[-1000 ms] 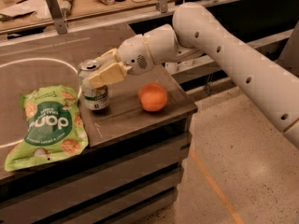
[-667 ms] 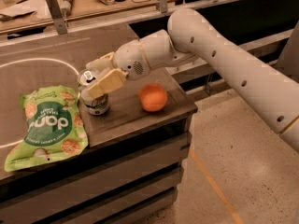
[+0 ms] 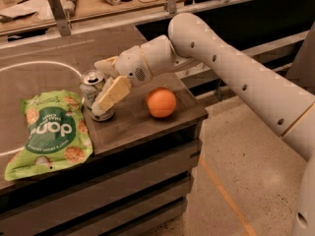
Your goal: Move 7up can near green rice chip bag
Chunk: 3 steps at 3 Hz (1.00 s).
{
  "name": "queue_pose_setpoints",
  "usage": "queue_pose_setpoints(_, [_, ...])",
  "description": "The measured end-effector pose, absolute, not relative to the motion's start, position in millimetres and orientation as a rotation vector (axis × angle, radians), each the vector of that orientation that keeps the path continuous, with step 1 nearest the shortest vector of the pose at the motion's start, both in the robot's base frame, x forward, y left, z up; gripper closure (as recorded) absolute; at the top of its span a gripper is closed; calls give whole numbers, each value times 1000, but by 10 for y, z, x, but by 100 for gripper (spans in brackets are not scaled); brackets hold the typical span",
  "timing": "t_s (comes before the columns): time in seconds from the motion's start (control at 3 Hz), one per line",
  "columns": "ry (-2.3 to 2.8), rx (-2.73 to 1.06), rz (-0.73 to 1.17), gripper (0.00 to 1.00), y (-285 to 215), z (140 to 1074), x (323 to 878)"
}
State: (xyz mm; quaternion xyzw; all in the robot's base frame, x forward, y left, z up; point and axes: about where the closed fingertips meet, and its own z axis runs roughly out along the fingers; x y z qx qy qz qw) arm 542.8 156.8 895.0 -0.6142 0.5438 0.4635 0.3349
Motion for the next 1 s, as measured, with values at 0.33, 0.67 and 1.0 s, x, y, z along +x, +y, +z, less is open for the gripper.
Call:
queue_pose_setpoints(0.33, [1452, -1619, 1048, 0, 1258, 9183, 5673])
queue_pose_setpoints(0.67, [1461, -1622, 844, 0, 774, 9688, 5913])
queue_pose_setpoints(1.0, [1461, -1624, 849, 0, 791, 9670, 5904])
